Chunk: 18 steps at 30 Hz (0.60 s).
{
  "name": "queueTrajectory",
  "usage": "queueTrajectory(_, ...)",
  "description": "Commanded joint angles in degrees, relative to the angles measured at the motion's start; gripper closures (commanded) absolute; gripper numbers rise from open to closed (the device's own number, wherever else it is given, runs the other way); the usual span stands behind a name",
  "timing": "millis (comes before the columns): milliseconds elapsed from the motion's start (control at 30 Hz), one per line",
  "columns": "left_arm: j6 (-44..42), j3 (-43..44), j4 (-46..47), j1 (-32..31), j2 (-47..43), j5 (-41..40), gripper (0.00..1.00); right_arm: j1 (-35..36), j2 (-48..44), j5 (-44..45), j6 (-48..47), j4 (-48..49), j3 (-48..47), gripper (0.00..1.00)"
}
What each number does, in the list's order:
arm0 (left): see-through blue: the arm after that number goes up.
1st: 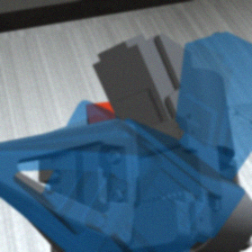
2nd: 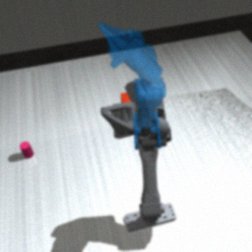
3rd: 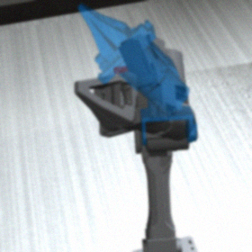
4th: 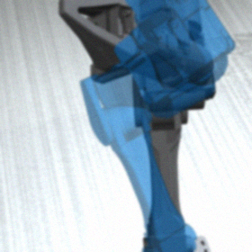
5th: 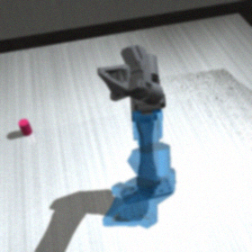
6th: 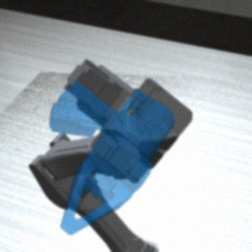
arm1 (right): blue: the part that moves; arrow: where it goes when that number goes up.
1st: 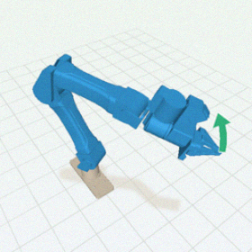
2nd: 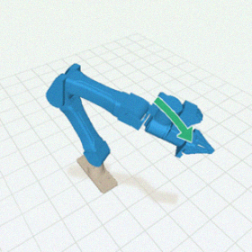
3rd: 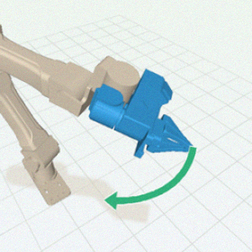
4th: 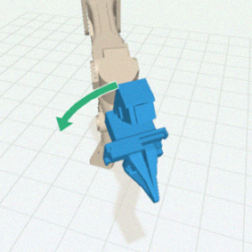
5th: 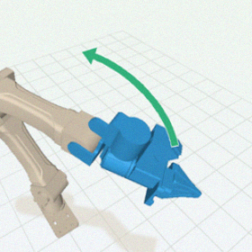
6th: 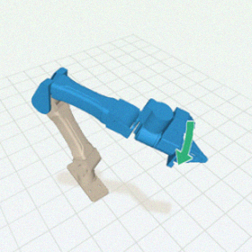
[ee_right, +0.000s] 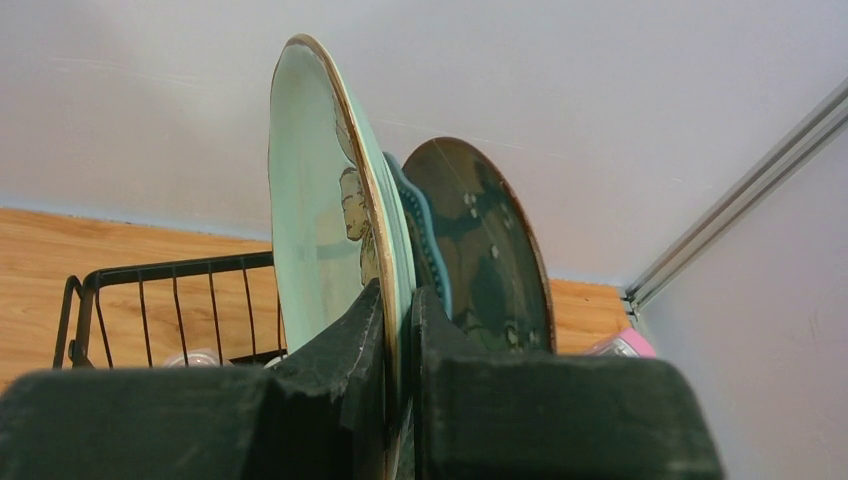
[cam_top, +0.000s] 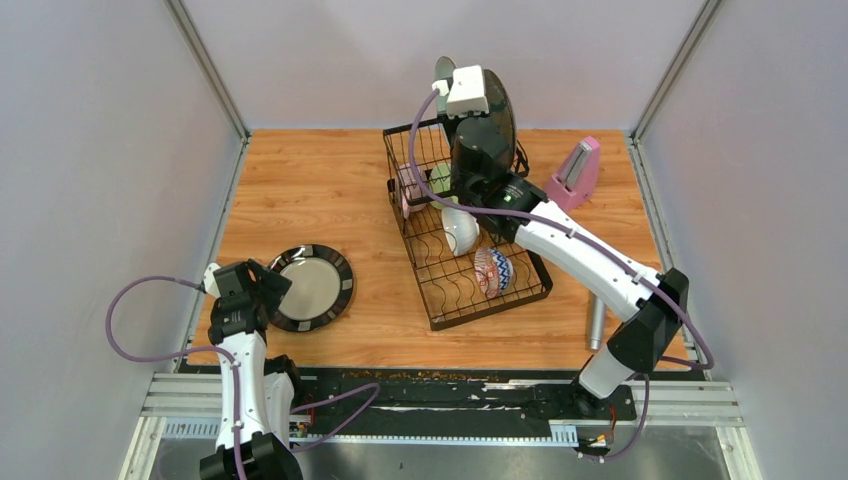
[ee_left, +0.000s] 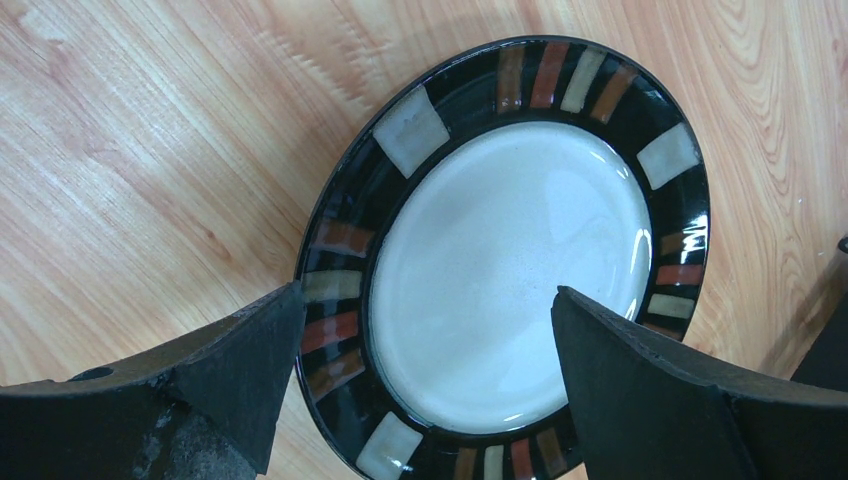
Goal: Load the mixed dishes into the dish rack
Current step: Insert the plate into the dish rack.
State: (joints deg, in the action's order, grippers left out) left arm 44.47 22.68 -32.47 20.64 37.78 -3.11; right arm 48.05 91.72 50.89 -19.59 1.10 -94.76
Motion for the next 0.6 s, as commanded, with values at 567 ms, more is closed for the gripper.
queueTrajectory(567,0.6,1.2,0.1,-0.1,-0.3,-1.4,0.0,-2.5,6.5,-3.7,9.7,-3.8,-1.3,0.96)
